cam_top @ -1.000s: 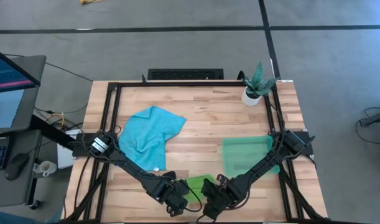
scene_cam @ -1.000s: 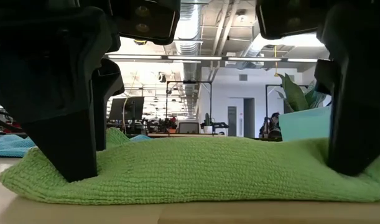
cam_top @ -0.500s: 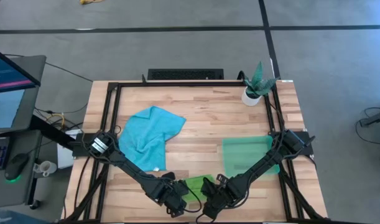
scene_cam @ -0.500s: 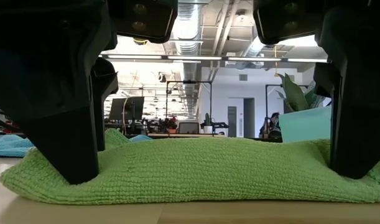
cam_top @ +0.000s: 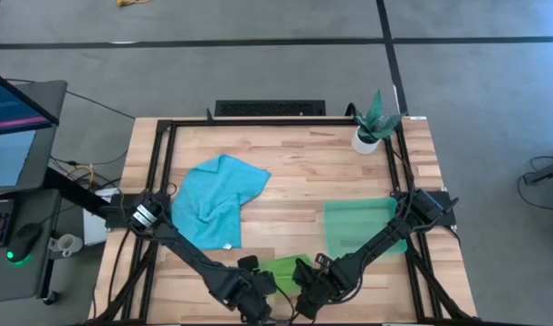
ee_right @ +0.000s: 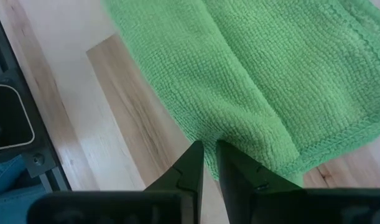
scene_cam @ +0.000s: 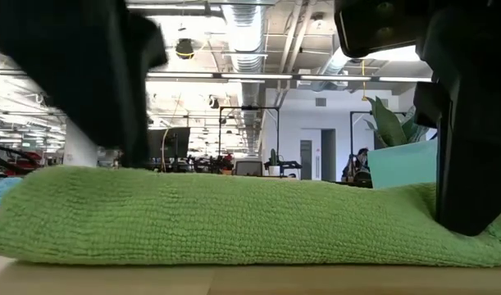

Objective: Roll microfiber towels into tight, uniform cylinder then place into a basket
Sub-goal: Roll the green towel

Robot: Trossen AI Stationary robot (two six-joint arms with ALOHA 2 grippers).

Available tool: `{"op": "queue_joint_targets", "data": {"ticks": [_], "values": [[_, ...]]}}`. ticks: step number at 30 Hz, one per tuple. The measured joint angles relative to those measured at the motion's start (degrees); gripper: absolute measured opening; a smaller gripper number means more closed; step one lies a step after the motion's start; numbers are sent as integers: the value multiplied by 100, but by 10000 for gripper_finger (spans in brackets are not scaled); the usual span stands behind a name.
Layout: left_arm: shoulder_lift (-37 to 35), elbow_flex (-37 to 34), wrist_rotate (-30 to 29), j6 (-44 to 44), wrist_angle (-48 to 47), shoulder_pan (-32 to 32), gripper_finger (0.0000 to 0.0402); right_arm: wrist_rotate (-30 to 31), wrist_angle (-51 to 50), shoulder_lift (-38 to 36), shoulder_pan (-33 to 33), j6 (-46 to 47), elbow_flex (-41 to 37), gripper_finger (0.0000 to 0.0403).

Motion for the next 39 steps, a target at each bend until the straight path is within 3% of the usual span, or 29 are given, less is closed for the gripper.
{"op": "queue_joint_targets", "data": {"ticks": [7, 14, 23, 34, 39], "values": [[-26, 422, -1145, 726, 237, -356, 183, -11, -19, 0, -4, 0, 0, 69], [-28, 3, -1513, 682, 740, -391, 183, -10, -16, 0, 0, 33, 0, 69], [-31, -945, -848, 1005, 2239, -42, 183, -14, -32, 0, -54, 41, 0, 69], [-94, -1683, -554, 74, 2423, 236, 183, -11, -10, 0, 35, 201, 2, 69], [-90, -1711, -509, 69, 2436, 189, 183, -35, -17, 0, 107, 199, 2, 71]]}}
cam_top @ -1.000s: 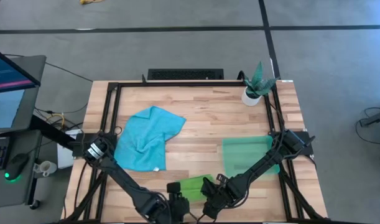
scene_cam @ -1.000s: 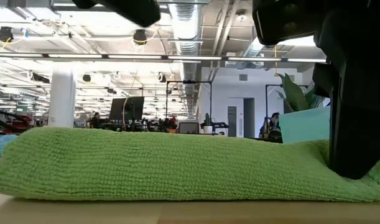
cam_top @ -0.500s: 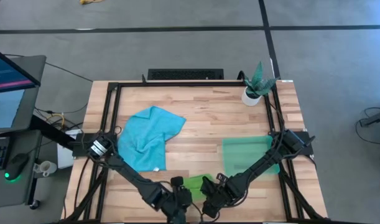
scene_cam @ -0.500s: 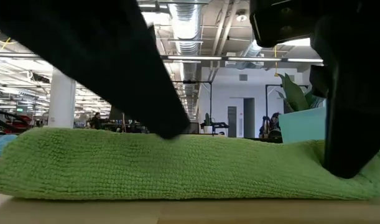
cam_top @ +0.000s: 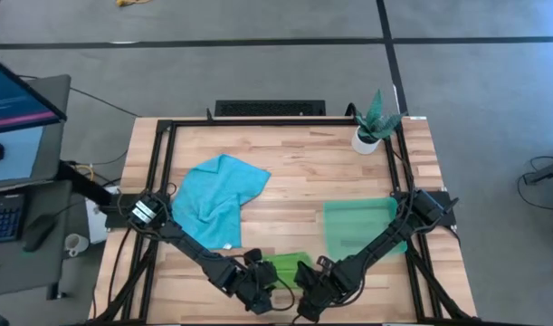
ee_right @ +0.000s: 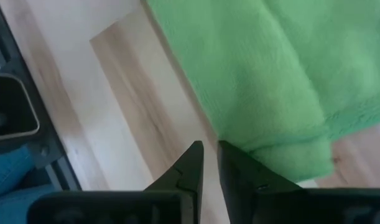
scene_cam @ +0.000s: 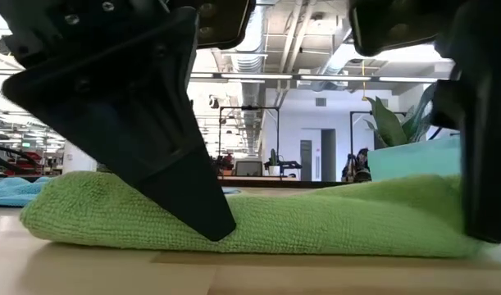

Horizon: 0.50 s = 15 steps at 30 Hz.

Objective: Roll microfiber towels into tight, uniform cylinder then place into a basket
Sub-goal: Roll the green towel

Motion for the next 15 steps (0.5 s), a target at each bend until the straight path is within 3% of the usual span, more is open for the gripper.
{"op": "queue_joint_targets", "data": {"ticks": [15], "values": [[25, -11, 47, 191, 58, -27, 183, -313, -106, -183, -9, -452, -2, 144]]}}
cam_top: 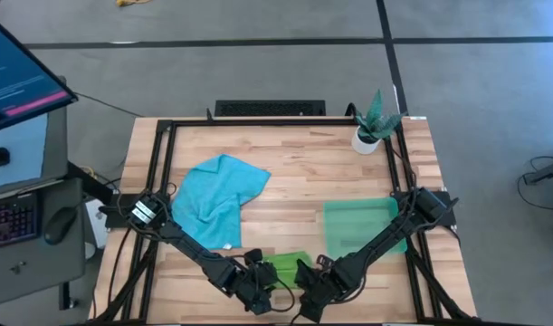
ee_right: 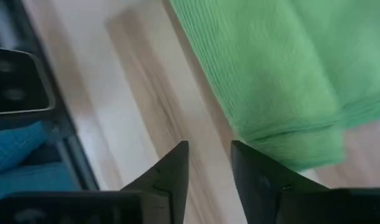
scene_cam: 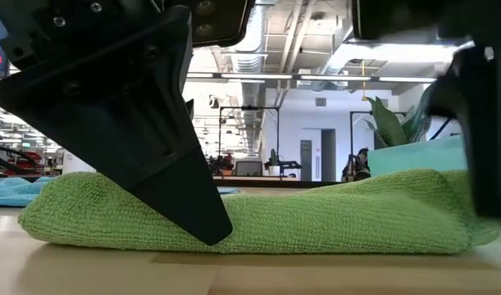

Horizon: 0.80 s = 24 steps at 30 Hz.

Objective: Roll microfiber towels into tight, uniform cylinder then place into a basket
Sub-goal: Roll the green towel

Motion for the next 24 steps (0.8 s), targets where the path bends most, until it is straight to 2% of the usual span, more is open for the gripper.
{"op": "queue_joint_targets", "data": {"ticks": [4, 8, 12, 17, 24], "values": [[2, -2, 122, -92, 18, 0, 183, 614, -264, -427, 227, -492, 0, 148], [0, 0, 294, -188, 68, -9, 183, 1831, -581, -805, 704, -1493, 9, 146], [0, -2, 342, -192, 75, -4, 183, 3140, -536, -666, 1258, -1999, 4, 140], [0, -5, 356, 45, 75, -4, 183, 3323, -532, -391, 1488, -2126, 0, 137], [2, -4, 476, 843, 239, -13, 183, 3189, -197, -156, 1459, -3262, -8, 167]]}}
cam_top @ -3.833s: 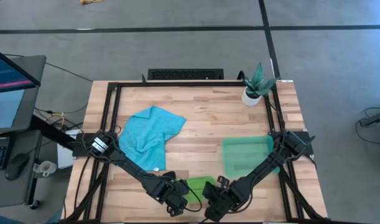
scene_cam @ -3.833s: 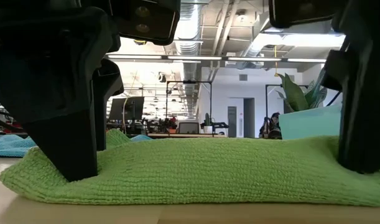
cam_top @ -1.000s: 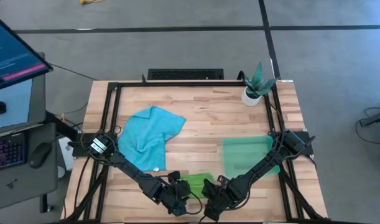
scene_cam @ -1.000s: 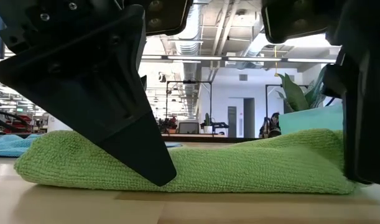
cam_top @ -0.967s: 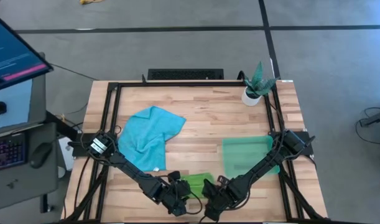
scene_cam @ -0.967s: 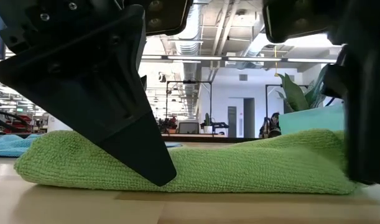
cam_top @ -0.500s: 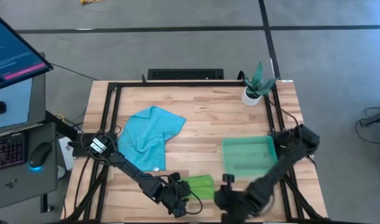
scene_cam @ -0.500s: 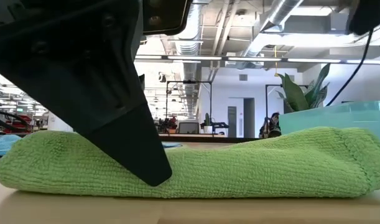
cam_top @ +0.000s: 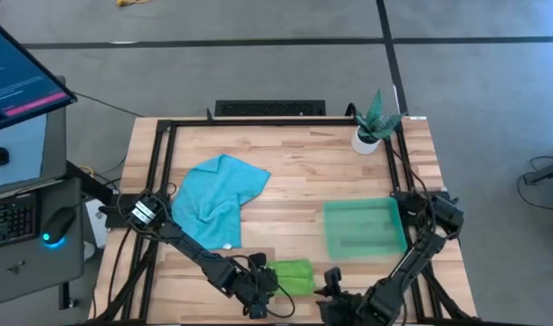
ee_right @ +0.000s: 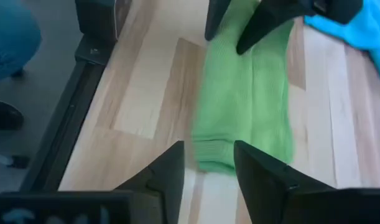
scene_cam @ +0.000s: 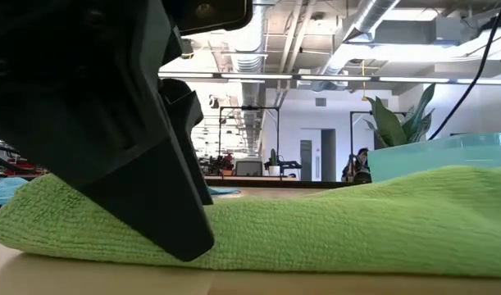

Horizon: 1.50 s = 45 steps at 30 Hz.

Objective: Roll microfiber towels into tight, uniform cylinder then place into a basket
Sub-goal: Roll the green towel

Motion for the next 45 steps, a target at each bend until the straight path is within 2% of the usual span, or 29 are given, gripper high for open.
{"op": "queue_joint_targets", "data": {"ticks": [4, 9, 18, 24, 29, 33, 39, 45], "values": [[0, -2, 53, 219, -7, 0, 183, -21, 16, 73, -129, -463, 0, 201], [0, -2, 65, 228, -9, 26, 183, -407, 392, 165, -339, -980, 0, 232], [0, -2, 46, 231, -14, 26, 183, -925, 280, 534, -704, -944, 1, 233], [0, -1, 32, 228, -15, 26, 183, -1478, 273, 599, -931, -287, 21, 228], [9, 128, -6, 315, -112, 9, 183, -1695, 215, 780, -978, -87, 48, 210], [37, 300, -26, 509, -276, -20, 183, -1725, 210, 839, -987, 236, 54, 175], [48, 705, -255, 617, -1122, -151, 183, -1698, 235, 849, -982, 408, 48, 104], [52, 1262, -797, 609, -2332, -462, 183, -1622, 226, 850, -982, 409, 35, 70]]}}
